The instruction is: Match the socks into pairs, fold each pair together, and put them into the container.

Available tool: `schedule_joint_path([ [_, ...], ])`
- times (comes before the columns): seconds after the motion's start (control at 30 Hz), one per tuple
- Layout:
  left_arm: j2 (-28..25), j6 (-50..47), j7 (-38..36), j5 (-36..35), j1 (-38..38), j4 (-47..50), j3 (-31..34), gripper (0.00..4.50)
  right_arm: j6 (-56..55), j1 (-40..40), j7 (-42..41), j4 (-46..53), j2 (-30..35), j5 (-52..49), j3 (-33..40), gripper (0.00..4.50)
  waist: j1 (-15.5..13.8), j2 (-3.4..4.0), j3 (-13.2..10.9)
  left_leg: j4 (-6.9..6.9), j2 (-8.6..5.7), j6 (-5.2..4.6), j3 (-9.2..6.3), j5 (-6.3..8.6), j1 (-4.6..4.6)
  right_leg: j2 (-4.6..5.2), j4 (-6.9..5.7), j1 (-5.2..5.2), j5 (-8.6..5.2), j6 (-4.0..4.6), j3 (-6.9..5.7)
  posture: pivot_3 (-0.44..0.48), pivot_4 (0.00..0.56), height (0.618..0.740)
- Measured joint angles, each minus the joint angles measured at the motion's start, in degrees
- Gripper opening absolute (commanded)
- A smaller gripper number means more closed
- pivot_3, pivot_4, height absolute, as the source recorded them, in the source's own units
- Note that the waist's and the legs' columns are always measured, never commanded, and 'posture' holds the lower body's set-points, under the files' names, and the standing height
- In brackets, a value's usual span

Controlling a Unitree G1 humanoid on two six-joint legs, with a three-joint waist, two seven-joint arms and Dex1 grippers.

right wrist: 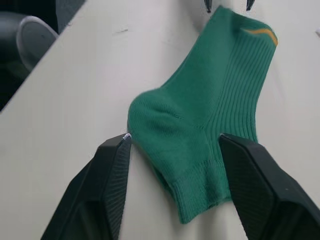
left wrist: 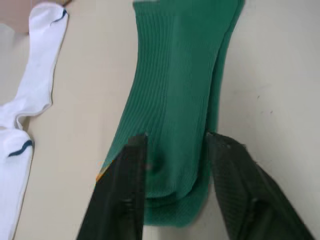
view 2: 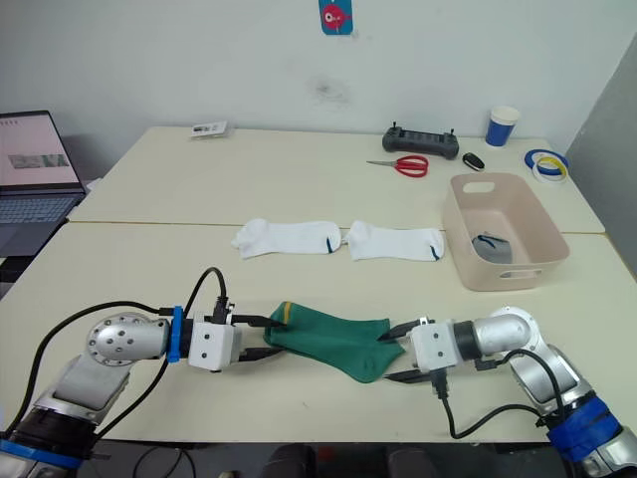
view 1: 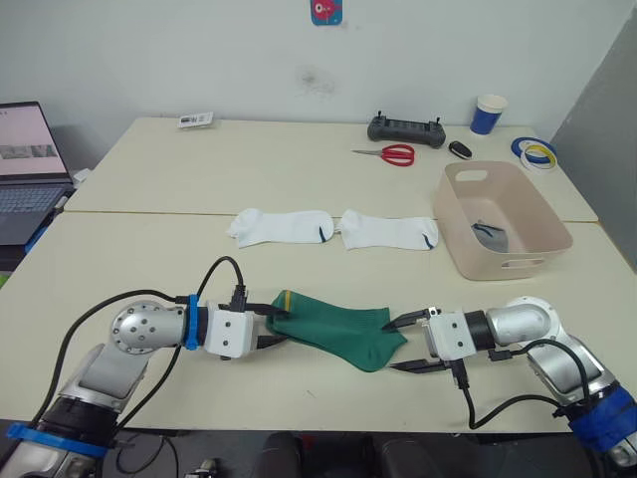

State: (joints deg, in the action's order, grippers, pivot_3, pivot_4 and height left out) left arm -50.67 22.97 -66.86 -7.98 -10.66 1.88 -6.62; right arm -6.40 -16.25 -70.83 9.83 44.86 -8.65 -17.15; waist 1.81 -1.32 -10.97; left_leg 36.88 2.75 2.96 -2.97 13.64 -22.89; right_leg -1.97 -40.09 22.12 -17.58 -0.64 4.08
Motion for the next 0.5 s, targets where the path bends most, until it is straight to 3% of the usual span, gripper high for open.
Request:
schedule_joint_path([
  [0.13, -2.0, -5.6, -2.1, -4.8, 0.4, 2.4, 1.8, 1.68, 4.8, -0.1, 0.0, 2.6, 0.2, -3.7, 1.9, 2.79, 0.0, 0.01, 0.0, 0.0, -0.01, 0.0, 0.01, 0.0, 0.04, -0.02, 0.0, -0.03, -0.02, -0.04, 0.0, 0.0, 0.15, 0.74],
  [0.17, 0.8, -20.2, 1.9, -12.3, -2.6, 3.2, 2.8, 1.47, 13.6, -2.9, 4.3, 2.9, -4.5, -6.9, 3.0, 2.61, 0.1, 0.0, 0.0, 0.07, 0.0, 0.0, -0.04, 0.0, 0.02, -0.05, -0.1, -0.03, -0.02, -0.04, -0.03, 0.0, 0.15, 0.74],
  [0.23, 6.0, -30.3, 7.6, -17.3, -7.4, 3.8, 4.4, 0.93, 20.6, -6.8, 9.1, 3.6, -10.4, -8.6, 2.7, 2.16, 0.1, -0.01, 0.0, 0.12, -0.03, 0.01, -0.1, -0.01, 0.02, -0.19, -0.2, -0.02, -0.02, -0.06, -0.06, 0.0, 0.15, 0.74],
  [0.33, 9.3, -36.2, 11.6, -18.1, -8.0, 4.6, 4.6, 0.02, 24.4, -7.4, 12.3, 4.0, -12.8, -8.1, 1.7, 1.17, 0.0, -0.03, 0.1, 0.09, -0.06, 0.0, -0.1, 0.0, 0.01, -0.15, -0.19, -0.03, 0.01, 0.0, -0.04, 0.0, 0.15, 0.74],
  [0.43, 12.0, -37.9, 13.8, -16.7, -7.0, 4.8, 3.0, 0.0, 25.3, -7.0, 13.8, 3.1, -14.9, -6.0, -0.9, 0.04, 0.0, -0.04, 0.1, 0.04, -0.06, 0.0, -0.1, 0.0, -0.06, -0.11, -0.17, 0.07, 0.04, 0.09, -0.04, 0.0, 0.15, 0.74],
  [0.5, 13.2, -38.9, 14.0, -15.8, -5.5, 5.8, 1.2, 0.0, 25.5, -6.8, 14.4, 2.6, -16.2, -4.8, -2.9, 0.01, 0.1, -0.03, 0.1, 0.02, -0.02, -0.01, -0.11, 0.01, -0.06, -0.04, -0.17, 0.1, 0.03, 0.11, -0.03, 0.0, 0.15, 0.74],
])
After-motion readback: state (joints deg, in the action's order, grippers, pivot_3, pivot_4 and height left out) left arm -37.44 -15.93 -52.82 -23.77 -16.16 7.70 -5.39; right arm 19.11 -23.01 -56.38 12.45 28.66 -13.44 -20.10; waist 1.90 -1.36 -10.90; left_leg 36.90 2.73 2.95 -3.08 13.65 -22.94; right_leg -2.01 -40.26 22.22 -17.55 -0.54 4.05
